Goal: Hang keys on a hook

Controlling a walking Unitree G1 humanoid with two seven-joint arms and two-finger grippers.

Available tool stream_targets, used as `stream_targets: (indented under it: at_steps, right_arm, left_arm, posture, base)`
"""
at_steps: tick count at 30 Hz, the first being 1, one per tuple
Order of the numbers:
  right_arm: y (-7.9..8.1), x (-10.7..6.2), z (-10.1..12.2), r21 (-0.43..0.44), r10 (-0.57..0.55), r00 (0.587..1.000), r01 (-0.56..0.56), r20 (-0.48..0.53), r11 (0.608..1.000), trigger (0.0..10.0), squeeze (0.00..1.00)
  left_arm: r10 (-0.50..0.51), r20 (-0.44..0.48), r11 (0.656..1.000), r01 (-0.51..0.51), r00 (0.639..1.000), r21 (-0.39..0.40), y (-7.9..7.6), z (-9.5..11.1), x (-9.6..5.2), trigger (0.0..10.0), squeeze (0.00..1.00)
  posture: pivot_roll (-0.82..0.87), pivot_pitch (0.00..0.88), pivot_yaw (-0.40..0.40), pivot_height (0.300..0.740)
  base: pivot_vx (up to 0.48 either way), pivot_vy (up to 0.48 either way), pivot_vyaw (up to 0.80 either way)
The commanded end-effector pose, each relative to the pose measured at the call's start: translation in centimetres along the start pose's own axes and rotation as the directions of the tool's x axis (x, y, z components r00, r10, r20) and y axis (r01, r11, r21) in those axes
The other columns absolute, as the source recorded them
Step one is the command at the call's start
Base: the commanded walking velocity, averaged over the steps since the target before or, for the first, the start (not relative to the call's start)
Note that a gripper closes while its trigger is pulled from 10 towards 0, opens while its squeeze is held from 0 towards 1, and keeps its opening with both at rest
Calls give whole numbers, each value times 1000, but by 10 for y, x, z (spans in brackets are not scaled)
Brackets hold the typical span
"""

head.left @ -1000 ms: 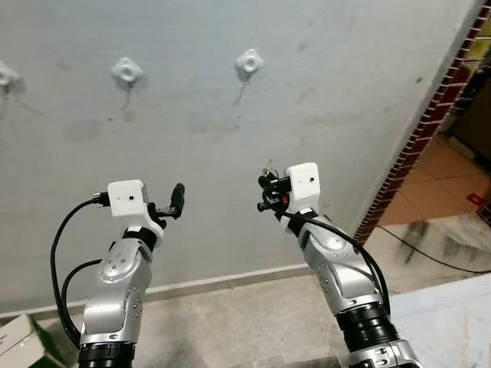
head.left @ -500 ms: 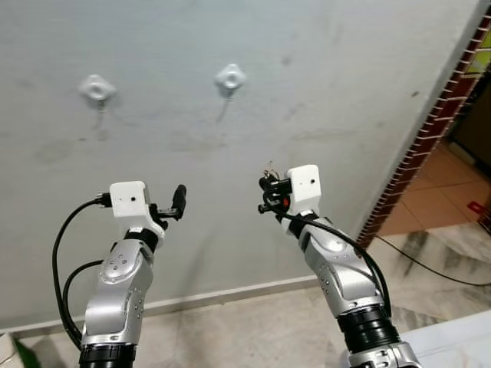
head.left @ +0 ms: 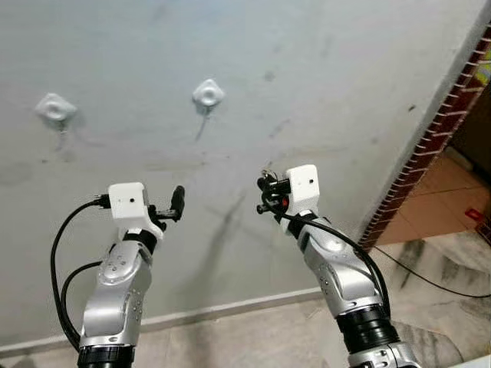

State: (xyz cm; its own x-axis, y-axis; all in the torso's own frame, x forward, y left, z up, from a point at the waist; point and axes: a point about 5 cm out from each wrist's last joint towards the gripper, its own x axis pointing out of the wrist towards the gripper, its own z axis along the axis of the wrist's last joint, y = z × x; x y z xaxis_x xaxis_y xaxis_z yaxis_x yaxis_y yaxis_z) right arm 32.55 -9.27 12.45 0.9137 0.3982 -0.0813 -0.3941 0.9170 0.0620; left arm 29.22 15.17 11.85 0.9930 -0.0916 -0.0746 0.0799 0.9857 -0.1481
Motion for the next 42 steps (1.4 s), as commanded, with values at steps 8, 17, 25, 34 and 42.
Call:
stream_targets:
  at_steps: [8, 17, 25, 34, 42]
  right_arm:
    - [14, 2, 13, -8, 66, 997, -65, 43, 998, 10000, 0]
    - [40, 7, 34, 39, 236, 963, -242, 128, 969, 10000, 0]
    - [50, 15, 59, 80, 321, 922, -345, 216, 935, 10000, 0]
    - [72, 30, 83, 79, 474, 839, -509, 269, 857, 10000, 0]
    - [84, 42, 93, 128, 532, 789, -588, 309, 798, 10000, 0]
  left_arm:
    - [-46, 43, 982, 37, 998, 184, 3, 7, -11, 10000, 0]
    - [-142, 81, 971, 123, 987, 205, -3, 16, -17, 10000, 0]
    - [-165, 123, 969, 137, 979, 206, -4, 26, -22, 10000, 0]
    - [-182, 122, 965, 153, 976, 211, -2, 29, -29, 10000, 0]
    - [-181, 120, 965, 153, 976, 211, -3, 29, -33, 10000, 0]
  posture:
    - [81, 0, 1, 740]
    - [102, 3, 5, 740]
    - [120, 2, 4, 740]
    - [173, 0, -8, 740]
    - [198, 0, -15, 740]
  base:
    - [0, 0, 0]
    - [0, 0, 0]
    - [0, 0, 0]
    - [0, 0, 0]
    - [0, 0, 0]
